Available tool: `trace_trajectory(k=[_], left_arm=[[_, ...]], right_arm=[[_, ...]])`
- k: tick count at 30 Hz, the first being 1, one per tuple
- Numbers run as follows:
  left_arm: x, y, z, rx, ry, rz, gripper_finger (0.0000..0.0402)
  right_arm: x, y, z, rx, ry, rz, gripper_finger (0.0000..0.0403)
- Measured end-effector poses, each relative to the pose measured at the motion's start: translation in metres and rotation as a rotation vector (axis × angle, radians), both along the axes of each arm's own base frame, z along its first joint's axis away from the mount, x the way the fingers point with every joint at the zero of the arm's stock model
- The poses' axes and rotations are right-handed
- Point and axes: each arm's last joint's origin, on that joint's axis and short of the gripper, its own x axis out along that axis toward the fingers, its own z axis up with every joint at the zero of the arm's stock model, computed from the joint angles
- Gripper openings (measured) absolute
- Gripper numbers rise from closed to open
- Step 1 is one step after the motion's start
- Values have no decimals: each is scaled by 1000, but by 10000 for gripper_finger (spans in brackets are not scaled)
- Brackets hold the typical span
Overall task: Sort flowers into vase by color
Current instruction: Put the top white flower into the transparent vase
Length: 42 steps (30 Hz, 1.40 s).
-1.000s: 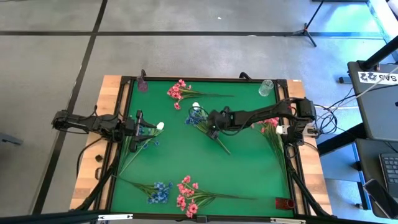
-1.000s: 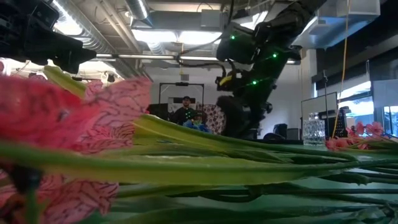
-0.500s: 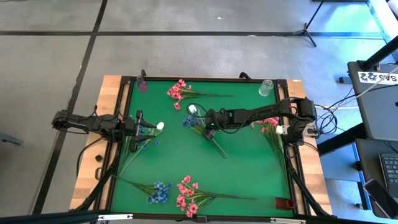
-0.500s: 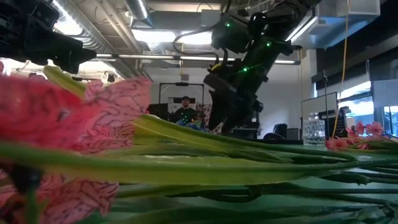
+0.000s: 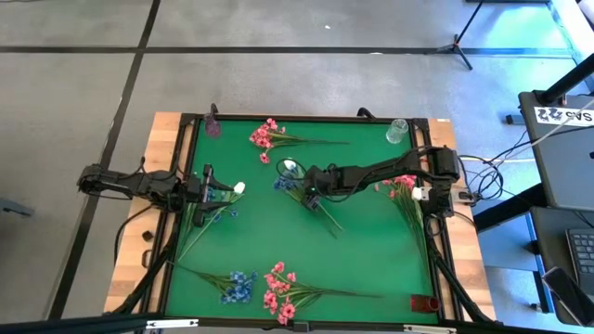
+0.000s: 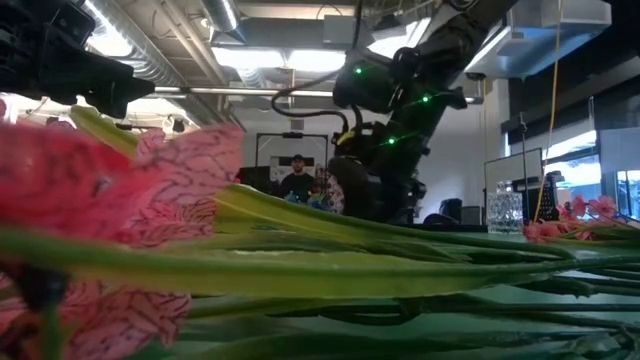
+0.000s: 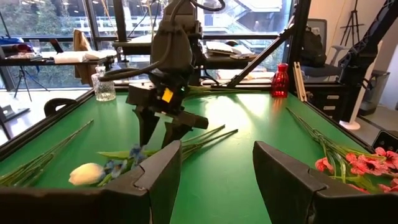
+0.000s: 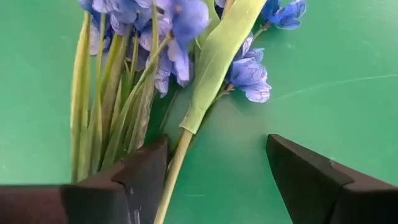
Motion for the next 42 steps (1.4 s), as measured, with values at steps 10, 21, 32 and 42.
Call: trace_trajectory(k=[10,21,32,42], left_arm=[[0,0,0,0,1,0,194],[0,0,0,0,1,1,194],[0,0,0,0,1,1,194],[0,0,0,0,0,0,194]], right_arm=[[-22,1,8,59,172,-47,198],[-29,-5,20,200,325,-28,160],[-31,-22,20,320,309,5,58],[-18,-30,82,356,190,-9,58]])
